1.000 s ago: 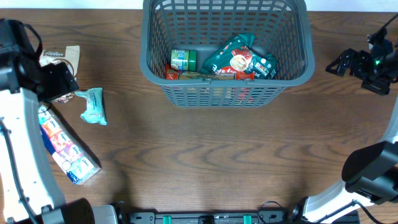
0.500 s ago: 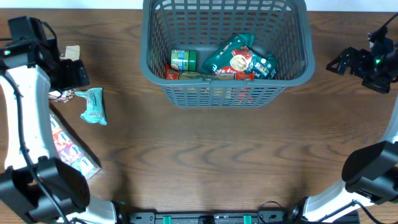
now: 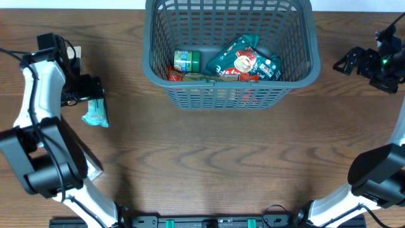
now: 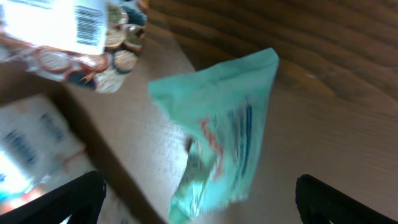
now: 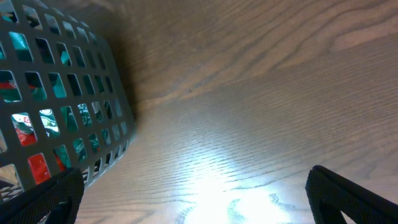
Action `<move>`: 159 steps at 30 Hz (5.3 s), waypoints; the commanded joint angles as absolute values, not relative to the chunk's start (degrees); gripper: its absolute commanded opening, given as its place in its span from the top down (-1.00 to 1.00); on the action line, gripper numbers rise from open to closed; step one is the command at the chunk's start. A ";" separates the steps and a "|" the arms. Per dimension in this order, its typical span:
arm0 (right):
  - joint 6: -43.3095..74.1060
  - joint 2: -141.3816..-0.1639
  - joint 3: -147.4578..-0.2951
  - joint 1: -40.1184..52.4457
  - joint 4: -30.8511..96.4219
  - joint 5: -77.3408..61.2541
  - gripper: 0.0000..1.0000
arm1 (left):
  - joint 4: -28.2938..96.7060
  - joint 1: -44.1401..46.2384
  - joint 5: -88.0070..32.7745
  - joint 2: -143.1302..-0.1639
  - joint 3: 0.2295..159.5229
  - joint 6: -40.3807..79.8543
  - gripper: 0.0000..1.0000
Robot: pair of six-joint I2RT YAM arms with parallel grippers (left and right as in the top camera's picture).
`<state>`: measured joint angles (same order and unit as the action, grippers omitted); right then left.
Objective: Pack container
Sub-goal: 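Move the left gripper to the mint-green wipes pack and grasp it, then carry the wipes pack over the basket and release it inside, then move the left gripper to the brown PanTree pouch and grasp it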
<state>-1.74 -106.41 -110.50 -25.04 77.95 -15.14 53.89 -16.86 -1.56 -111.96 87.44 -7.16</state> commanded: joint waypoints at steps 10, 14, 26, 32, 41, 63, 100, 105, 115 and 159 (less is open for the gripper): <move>-2.39 -106.85 -110.04 -24.82 78.04 -14.76 -0.99 | 50.19 -16.95 -2.17 -121.67 87.22 -7.94 -0.97; -2.42 -106.85 -110.04 -24.82 78.04 -14.74 -0.98 | 50.15 -16.95 -2.17 -122.69 87.22 -7.90 -0.98; -2.42 -106.85 -110.04 -24.82 78.61 -13.26 -0.99 | 50.89 -16.95 -2.22 -122.69 87.22 -7.86 0.89; -2.46 -106.85 -110.04 -24.82 79.09 -13.26 -0.97 | 55.35 -16.91 -6.46 -120.09 88.77 -6.11 0.89; -2.90 -106.85 -110.04 -24.82 79.13 -13.28 -0.99 | 67.09 -15.66 -9.08 -104.42 100.97 -2.48 0.89; -3.51 -106.85 -110.04 -24.67 80.23 -13.58 -0.99 | 49.21 25.74 -3.42 -99.98 122.21 -28.34 0.89; -3.95 -106.85 -110.04 -24.67 82.76 -13.54 -0.99 | 52.16 30.87 5.37 -112.12 122.87 -36.07 -0.50; -3.95 -106.85 -110.04 -24.67 82.76 -13.54 -0.99 | 48.47 29.43 9.39 -104.40 122.87 -35.97 -0.99; -3.92 -106.85 -110.04 -24.67 82.87 -13.56 -0.99 | 55.51 12.91 9.91 -97.60 122.87 -22.63 -0.97; -3.46 -106.85 -110.04 -24.67 83.50 -13.54 -0.99 | 48.29 -26.55 -4.99 -143.17 122.85 -17.10 -0.97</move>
<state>-3.18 -106.43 -110.45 -24.95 83.53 -13.43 48.58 -26.52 -2.59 -141.36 122.65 -16.38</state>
